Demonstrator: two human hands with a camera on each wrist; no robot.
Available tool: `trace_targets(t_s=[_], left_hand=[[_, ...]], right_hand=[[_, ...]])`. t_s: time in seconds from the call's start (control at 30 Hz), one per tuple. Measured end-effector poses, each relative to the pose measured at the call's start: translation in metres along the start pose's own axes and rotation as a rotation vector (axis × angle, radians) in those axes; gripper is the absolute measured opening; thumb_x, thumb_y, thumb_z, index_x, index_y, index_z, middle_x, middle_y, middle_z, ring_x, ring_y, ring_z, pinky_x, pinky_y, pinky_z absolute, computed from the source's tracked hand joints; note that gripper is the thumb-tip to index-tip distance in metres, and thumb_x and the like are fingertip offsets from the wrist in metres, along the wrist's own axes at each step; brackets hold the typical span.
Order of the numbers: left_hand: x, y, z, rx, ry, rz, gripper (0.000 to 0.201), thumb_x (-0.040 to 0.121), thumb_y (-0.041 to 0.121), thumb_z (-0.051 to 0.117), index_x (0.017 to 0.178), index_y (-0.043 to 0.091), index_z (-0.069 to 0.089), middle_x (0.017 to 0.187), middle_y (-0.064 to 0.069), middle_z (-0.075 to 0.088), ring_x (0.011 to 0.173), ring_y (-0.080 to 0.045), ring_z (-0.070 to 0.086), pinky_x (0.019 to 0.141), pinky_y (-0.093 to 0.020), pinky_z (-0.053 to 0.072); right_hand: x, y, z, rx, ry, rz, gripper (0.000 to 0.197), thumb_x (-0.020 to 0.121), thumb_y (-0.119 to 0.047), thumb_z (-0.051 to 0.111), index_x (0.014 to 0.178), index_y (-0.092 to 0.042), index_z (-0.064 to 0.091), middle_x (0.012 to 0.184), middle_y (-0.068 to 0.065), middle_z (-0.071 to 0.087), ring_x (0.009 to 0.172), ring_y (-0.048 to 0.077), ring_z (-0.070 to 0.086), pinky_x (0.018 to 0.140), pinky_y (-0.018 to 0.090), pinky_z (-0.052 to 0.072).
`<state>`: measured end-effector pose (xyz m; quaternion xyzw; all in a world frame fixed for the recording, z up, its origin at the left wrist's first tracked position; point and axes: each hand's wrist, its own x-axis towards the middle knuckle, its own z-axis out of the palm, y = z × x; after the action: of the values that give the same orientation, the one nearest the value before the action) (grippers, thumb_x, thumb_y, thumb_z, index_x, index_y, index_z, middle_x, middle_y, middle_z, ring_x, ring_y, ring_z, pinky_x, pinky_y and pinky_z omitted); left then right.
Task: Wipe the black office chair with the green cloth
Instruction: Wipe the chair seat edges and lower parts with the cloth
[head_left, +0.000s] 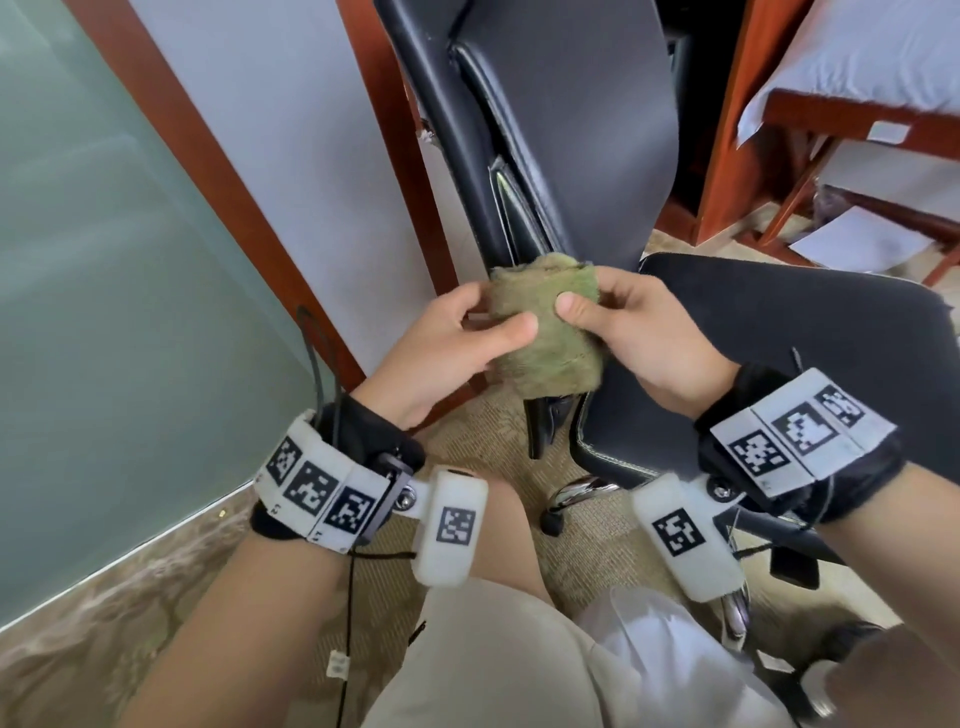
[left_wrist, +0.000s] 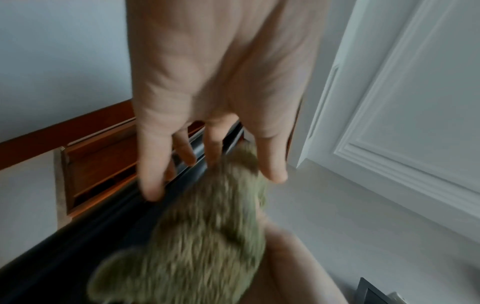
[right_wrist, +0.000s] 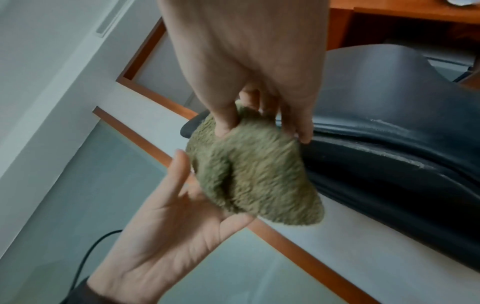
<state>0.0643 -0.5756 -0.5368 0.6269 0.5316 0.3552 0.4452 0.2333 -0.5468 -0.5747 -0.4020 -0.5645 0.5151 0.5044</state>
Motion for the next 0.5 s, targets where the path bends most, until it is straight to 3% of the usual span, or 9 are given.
trace_targets(t_s=[0.03,0.1,0.17,0.23,0.27,0.33,0.4,0.43,0.5], left_hand=[[0.004,0.004,-0.004,0.097,0.037,0.033,0.027,0.089,0.031,0.06,0.115,0.027,0.053,0.11,0.013,0.059,0.1,-0.001,0.059,0.083,-0.019,0.052],[0.014,0.012,-0.013,0.237,0.248,0.154,0.028,0.092,0.034,0.056,0.119,0.03,0.049,0.118,0.011,0.05,0.107,-0.003,0.053,0.089,-0.021,0.046],[0.026,0.022,-0.024,0.284,0.47,0.314,0.031,0.091,0.03,0.057,0.118,0.033,0.041,0.121,0.007,0.039,0.111,-0.008,0.048,0.093,-0.02,0.041],[0.041,0.03,-0.036,0.385,0.584,0.49,0.043,0.089,0.027,0.058,0.126,0.03,0.037,0.127,0.002,0.028,0.121,-0.012,0.038,0.104,-0.023,0.037],[0.049,0.033,-0.041,0.482,0.606,0.562,0.05,0.087,0.026,0.059,0.132,0.024,0.036,0.134,-0.005,0.024,0.128,-0.014,0.031,0.108,-0.016,0.029],[0.064,0.037,-0.053,0.665,0.601,0.635,0.064,0.086,0.027,0.061,0.141,0.014,0.032,0.149,-0.022,0.01,0.139,-0.024,0.019,0.101,0.004,0.012],[0.076,0.041,-0.062,0.758,0.568,0.667,0.075,0.084,0.03,0.065,0.145,0.011,0.026,0.152,-0.029,-0.001,0.144,-0.033,0.01,0.097,0.007,0.006],[0.08,0.042,-0.066,0.781,0.558,0.676,0.081,0.082,0.03,0.067,0.146,0.01,0.022,0.152,-0.03,-0.004,0.144,-0.034,0.007,0.097,0.007,0.006],[0.087,0.044,-0.071,0.778,0.544,0.688,0.09,0.079,0.027,0.071,0.147,0.005,0.016,0.152,-0.03,-0.006,0.145,-0.034,0.006,0.097,0.008,0.007]], right_hand=[[0.004,0.0,-0.005,-0.004,0.033,-0.01,0.021,0.088,-0.009,0.059,0.107,0.0,0.063,0.101,0.016,0.067,0.092,0.023,0.064,0.088,0.039,0.052],[0.014,-0.002,-0.015,-0.028,0.093,-0.05,0.017,0.091,-0.004,0.055,0.108,-0.003,0.06,0.099,0.009,0.065,0.09,0.017,0.062,0.086,0.037,0.052],[0.026,-0.009,-0.018,-0.072,0.155,-0.143,0.019,0.09,-0.003,0.057,0.106,-0.014,0.056,0.093,-0.002,0.063,0.083,0.004,0.06,0.08,0.026,0.05],[0.037,-0.018,-0.011,-0.172,0.218,-0.288,0.03,0.085,-0.003,0.061,0.102,-0.024,0.047,0.085,-0.01,0.057,0.075,-0.003,0.055,0.076,0.018,0.045],[0.042,-0.021,-0.005,-0.237,0.252,-0.352,0.035,0.082,-0.004,0.063,0.104,-0.024,0.045,0.083,-0.011,0.053,0.073,-0.003,0.052,0.076,0.016,0.043],[0.051,-0.023,0.006,-0.369,0.34,-0.447,0.039,0.078,-0.005,0.066,0.11,-0.018,0.047,0.087,-0.008,0.046,0.076,-0.005,0.046,0.077,0.013,0.038],[0.058,-0.02,0.015,-0.472,0.437,-0.537,0.034,0.078,-0.004,0.064,0.108,-0.013,0.052,0.098,-0.004,0.04,0.082,-0.006,0.043,0.078,0.015,0.036],[0.06,-0.016,0.018,-0.525,0.474,-0.594,0.028,0.079,-0.005,0.063,0.104,-0.012,0.055,0.102,-0.003,0.039,0.086,-0.002,0.043,0.078,0.021,0.04],[0.06,-0.006,0.023,-0.692,0.545,-0.704,0.015,0.082,-0.01,0.057,0.096,-0.015,0.059,0.107,-0.001,0.041,0.097,0.014,0.044,0.066,0.029,0.041]])
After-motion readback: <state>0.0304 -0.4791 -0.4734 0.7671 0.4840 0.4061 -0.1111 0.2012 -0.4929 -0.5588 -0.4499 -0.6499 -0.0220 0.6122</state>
